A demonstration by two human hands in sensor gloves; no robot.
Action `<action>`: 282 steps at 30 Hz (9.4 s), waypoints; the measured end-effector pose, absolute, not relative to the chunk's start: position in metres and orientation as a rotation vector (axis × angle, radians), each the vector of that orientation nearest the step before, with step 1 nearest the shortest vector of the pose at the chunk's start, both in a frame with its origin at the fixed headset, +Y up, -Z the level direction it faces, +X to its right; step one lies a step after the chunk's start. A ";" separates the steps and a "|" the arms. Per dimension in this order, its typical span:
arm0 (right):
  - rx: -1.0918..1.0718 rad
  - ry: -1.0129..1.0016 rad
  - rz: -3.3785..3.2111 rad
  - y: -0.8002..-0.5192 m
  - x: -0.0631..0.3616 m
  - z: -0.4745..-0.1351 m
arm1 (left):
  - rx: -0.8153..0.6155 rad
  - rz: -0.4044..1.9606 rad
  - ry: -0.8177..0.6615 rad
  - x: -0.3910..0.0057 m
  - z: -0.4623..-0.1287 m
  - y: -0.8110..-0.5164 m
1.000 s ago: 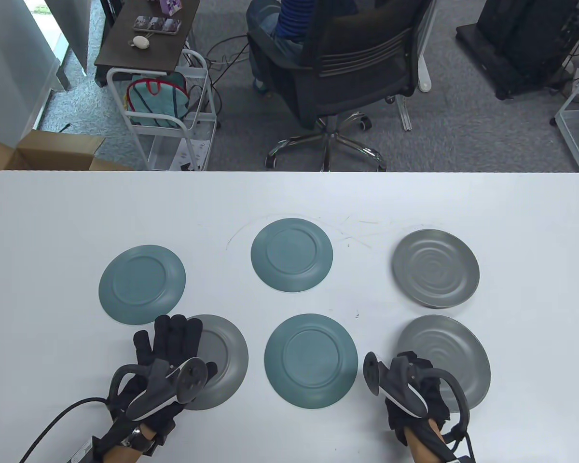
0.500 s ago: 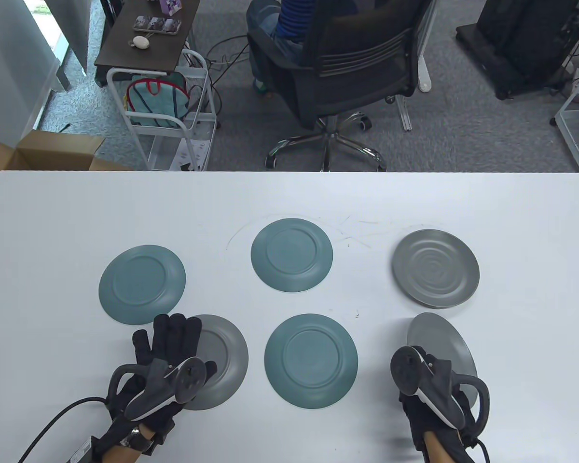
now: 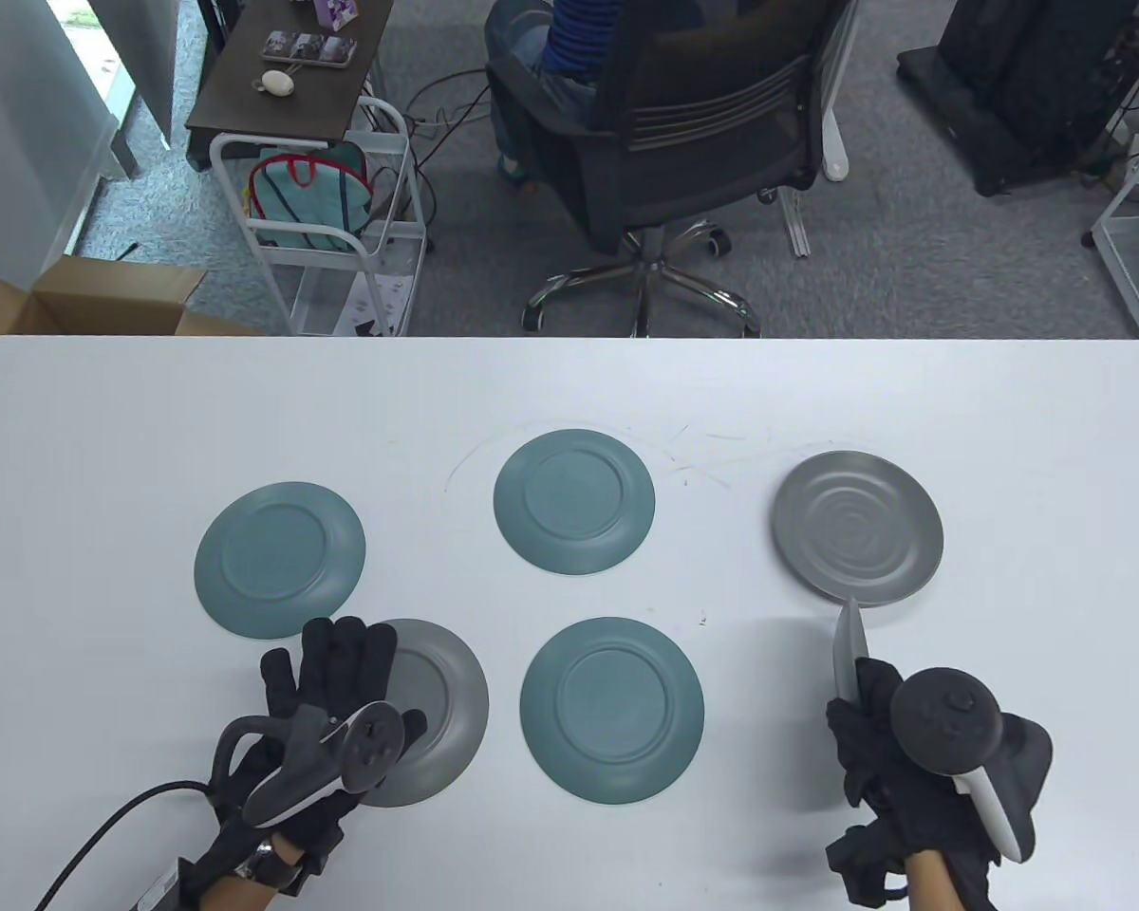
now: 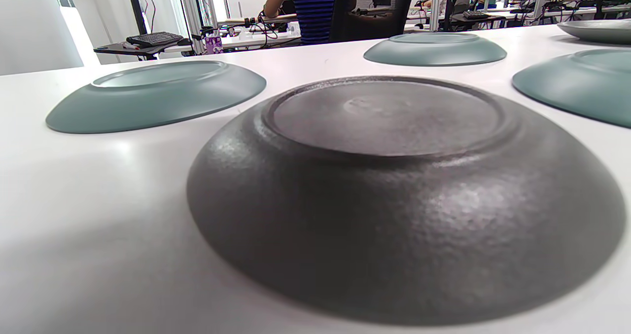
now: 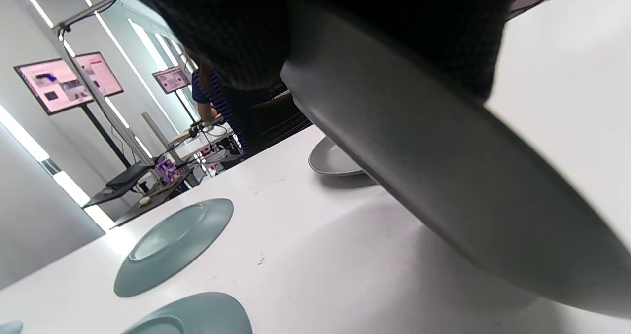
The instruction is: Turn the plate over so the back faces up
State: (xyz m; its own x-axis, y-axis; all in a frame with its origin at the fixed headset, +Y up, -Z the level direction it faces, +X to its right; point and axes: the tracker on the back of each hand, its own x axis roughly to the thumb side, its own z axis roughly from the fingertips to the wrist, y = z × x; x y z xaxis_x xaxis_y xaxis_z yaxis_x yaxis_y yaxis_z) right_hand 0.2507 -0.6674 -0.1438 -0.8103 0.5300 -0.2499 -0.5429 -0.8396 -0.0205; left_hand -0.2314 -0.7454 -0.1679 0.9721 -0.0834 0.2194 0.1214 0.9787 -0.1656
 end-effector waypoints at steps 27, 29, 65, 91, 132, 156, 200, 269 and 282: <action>-0.492 0.033 2.206 -0.690 0.315 -0.135 | -0.180 -0.101 -0.215 -0.231 -0.168 -0.745; -0.519 0.048 2.226 -0.692 0.317 -0.135 | -0.180 -0.101 -0.214 -0.231 -0.168 -0.745; -0.787 0.363 2.230 -0.761 0.341 -0.142 | -0.182 -0.107 -0.216 -0.230 -0.168 -0.745; -0.869 0.385 2.413 -0.767 0.338 -0.150 | -0.192 -0.114 -0.222 -0.227 -0.166 -0.747; -0.625 0.273 2.981 -0.730 0.286 -0.195 | -0.221 -0.119 -0.210 -0.227 -0.169 -0.749; -0.640 0.629 2.992 -0.754 0.228 -0.334 | -0.239 -0.135 -0.179 -0.232 -0.173 -0.751; -0.547 0.294 2.942 -0.716 0.218 -0.334 | -0.226 -0.137 -0.171 -0.235 -0.174 -0.753; -0.918 0.299 2.127 -0.759 0.321 -0.315 | -0.228 -0.145 -0.165 -0.236 -0.176 -0.753; -0.952 0.325 2.329 -0.762 0.311 -0.323 | -0.234 -0.147 -0.165 -0.235 -0.176 -0.754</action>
State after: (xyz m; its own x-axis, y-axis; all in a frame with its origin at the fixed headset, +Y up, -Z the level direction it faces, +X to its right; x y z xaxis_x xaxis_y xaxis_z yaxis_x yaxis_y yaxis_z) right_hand 0.3113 -0.7615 -0.3227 -0.5660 0.4347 -0.7005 -0.6098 -0.7926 0.0009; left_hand -0.2355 -0.7535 -0.1757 0.9758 -0.1250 0.1794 0.1633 0.9623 -0.2176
